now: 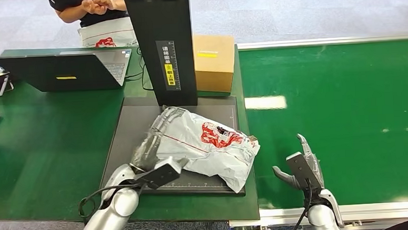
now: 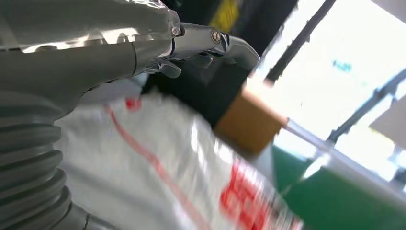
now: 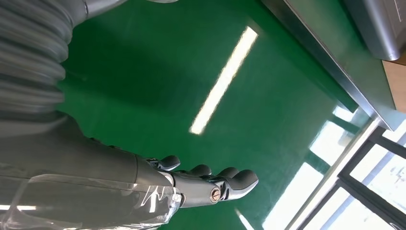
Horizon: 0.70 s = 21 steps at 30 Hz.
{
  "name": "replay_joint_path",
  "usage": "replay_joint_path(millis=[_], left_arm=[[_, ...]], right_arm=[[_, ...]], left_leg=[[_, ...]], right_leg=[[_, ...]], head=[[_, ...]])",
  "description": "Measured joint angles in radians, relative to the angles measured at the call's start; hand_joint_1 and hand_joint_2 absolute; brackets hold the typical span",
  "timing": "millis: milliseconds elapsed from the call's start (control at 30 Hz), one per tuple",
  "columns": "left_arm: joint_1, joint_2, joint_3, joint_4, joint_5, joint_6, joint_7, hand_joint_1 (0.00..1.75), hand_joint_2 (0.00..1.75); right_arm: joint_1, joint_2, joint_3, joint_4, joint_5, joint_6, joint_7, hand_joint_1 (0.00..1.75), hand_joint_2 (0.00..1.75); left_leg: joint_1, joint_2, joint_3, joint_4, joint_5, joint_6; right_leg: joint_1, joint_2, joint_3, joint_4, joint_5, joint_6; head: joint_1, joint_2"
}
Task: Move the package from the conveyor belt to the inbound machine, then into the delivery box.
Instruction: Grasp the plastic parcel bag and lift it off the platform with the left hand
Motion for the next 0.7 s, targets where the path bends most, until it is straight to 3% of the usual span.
replay_joint_path(millis=[200,667,700], left_arm=[[-0.067,0.008,-0.088,0.162,-0.009,-0.128,0.046,0.0,1.75],[-0.161,0.017,-0.164,0.296,0.006,-0.21,0.087,0.0,1.75],[-0.166,0.017,-0.167,0.302,0.006,-0.211,0.088,0.07,1.75]], right_arm=[[0.009,0.007,-0.011,-0.009,-0.001,-0.002,0.001,0.0,1.75],[0.041,0.024,-0.042,-0.061,-0.001,-0.002,0.011,0.0,1.75],[0.042,0.024,-0.044,-0.063,-0.001,-0.002,0.012,0.0,1.75]], left_leg=[[0.0,0.0,0.0,0.0,0.0,0.0],[0.0,0.0,0.001,0.0,0.0,0.0],[0.0,0.0,0.001,0.0,0.0,0.0]], right_leg=[[0.0,0.0,0.0,0.0,0.0,0.0],[0.0,0.0,0.001,0.0,0.0,0.0],[0.0,0.0,0.001,0.0,0.0,0.0]], head=[[0.0,0.0],[0.0,0.0],[0.0,0.0]])
